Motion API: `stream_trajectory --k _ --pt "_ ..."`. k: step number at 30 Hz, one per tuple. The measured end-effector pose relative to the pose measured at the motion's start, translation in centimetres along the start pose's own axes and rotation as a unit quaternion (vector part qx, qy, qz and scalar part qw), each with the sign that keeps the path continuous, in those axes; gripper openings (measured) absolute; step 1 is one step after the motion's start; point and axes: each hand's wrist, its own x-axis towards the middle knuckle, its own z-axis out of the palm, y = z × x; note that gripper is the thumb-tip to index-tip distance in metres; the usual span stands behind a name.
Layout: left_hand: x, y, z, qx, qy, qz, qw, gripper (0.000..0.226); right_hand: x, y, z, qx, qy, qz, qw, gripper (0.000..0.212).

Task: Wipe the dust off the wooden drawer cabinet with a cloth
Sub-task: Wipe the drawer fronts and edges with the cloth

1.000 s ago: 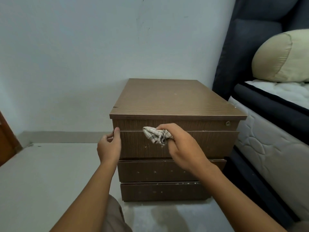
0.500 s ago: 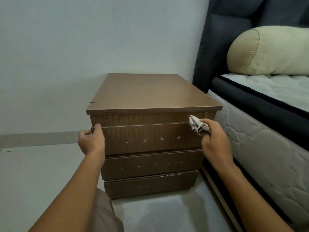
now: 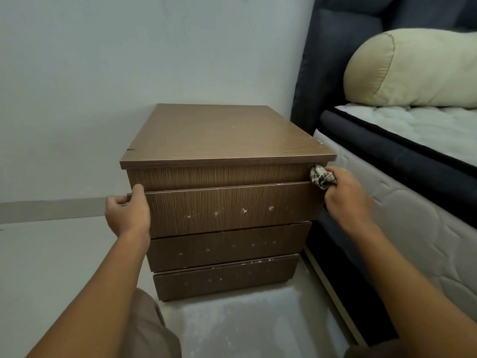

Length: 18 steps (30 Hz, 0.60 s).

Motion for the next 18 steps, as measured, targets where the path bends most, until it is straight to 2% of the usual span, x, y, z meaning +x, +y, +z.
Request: stream_trajectory --k 2,7,11,15,18 --pt "-0.1 0.0 -0.3 0.003 0.000 0.001 1.000 0.025 -0.6 -0.4 0.5 0.008 -0.022 0.001 1.000 0.045" --pt "0.0 0.0 -1.0 0.021 -0.029 0.018 0.999 0.022 -2.1 -1.5 0.9 -0.009 0.014 -0.043 0.999 0.048" --pt "0.8 -0.1 -2.3 0.049 -0.082 0.020 0.995 0.024 -2.5 -2.9 1.4 -0.025 -0.019 -0.089 0.996 0.047" --pt "1.7 -0.3 -3.5 0.081 -0.143 0.032 0.986 0.012 -3.2 -5.4 2.6 -0.012 -0.035 -0.127 0.991 0.043" --pt "2.1 -0.5 -4.3 0.106 -0.176 0.048 0.977 0.012 -3.9 -7.6 3.6 0.002 -0.048 -0.151 0.987 0.042"
